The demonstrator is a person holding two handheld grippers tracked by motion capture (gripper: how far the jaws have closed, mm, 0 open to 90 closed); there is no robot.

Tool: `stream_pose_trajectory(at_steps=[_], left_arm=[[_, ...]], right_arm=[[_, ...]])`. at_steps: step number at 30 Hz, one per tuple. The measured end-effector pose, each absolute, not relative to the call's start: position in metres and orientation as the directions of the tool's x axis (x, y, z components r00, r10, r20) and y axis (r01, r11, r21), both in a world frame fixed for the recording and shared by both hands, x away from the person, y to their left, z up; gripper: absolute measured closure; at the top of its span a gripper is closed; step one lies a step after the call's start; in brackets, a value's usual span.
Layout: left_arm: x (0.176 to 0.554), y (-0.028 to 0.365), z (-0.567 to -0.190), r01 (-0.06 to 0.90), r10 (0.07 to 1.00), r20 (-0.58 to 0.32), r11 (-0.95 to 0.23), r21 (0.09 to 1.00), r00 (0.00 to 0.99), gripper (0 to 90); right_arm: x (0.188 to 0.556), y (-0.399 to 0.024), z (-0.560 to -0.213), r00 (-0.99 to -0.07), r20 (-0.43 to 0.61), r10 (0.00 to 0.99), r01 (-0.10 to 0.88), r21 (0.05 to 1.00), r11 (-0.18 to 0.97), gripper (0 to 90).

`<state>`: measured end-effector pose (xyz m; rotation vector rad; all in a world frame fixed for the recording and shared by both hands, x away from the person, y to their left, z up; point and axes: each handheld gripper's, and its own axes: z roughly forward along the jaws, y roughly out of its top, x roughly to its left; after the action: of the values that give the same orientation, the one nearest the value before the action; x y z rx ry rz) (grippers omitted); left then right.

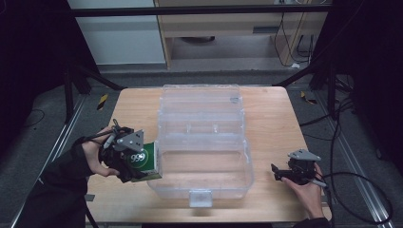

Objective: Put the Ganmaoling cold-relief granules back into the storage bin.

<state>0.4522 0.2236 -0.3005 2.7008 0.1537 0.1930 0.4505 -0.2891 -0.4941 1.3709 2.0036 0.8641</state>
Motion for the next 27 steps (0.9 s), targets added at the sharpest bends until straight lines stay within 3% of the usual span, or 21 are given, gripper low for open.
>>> stream_pose_trajectory(at_steps=[27], left_arm=[[0.468, 0.179, -0.315, 0.022, 0.074, 0.114, -0.916, 0.4, 0.991, 15.0]], right_arm=[[0.45, -0.289, -0.494, -0.327, -0.089, 0.941, 0.584, 0.764, 0.275, 3.4]])
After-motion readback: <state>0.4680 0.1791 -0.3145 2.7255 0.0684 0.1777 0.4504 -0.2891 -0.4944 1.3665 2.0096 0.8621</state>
